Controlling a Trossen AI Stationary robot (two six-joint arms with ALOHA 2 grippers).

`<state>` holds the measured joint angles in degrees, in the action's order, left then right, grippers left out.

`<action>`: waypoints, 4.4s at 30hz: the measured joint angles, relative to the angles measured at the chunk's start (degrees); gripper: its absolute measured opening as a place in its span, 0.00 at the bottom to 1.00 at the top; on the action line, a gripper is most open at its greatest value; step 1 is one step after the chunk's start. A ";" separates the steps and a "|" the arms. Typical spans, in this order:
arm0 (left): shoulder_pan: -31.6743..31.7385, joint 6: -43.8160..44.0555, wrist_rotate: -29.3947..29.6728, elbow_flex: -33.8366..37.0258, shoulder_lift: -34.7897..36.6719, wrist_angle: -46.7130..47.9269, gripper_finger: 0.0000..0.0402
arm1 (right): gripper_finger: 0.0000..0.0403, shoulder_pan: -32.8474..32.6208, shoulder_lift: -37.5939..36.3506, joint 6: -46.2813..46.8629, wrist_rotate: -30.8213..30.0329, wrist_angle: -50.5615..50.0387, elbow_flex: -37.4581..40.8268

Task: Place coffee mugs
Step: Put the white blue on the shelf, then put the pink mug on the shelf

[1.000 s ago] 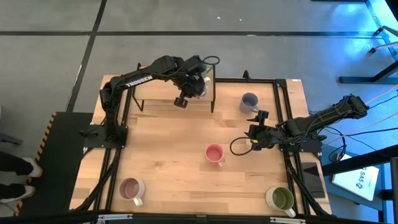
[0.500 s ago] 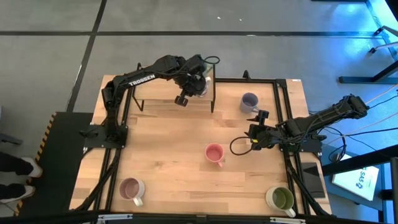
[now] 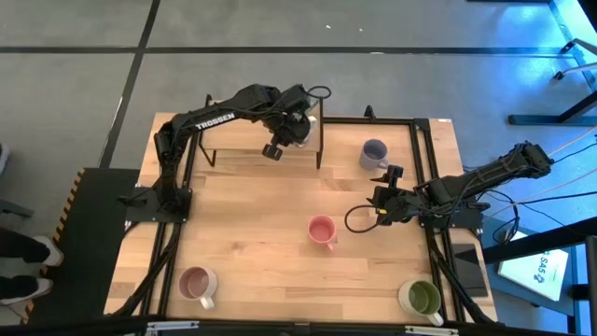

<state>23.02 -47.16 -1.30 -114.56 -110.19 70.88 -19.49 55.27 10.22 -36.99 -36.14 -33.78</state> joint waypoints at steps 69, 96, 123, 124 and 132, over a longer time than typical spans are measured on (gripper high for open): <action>-21.26 45.81 -2.58 -2.99 21.83 -12.46 0.40 | 0.68 0.02 3.32 -1.15 5.10 13.05 -0.04; -45.39 62.10 16.29 -1.62 31.93 4.38 0.40 | 0.68 -7.20 36.97 -33.09 22.02 -0.08 -32.79; -43.05 45.92 16.47 -0.64 24.37 7.23 0.40 | 0.06 -5.99 44.35 -31.26 21.48 0.00 -33.07; -42.54 44.01 15.34 -0.63 23.15 7.54 0.40 | 0.05 -5.99 44.35 -31.51 21.50 -0.06 -33.15; -38.22 28.27 6.78 -0.61 16.35 7.03 0.40 | 0.01 -6.03 44.35 -38.51 23.11 -5.23 -40.14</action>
<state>-15.20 -18.88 5.47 -115.18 -93.84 77.91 -25.52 99.61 -28.30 -13.88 -41.37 -73.92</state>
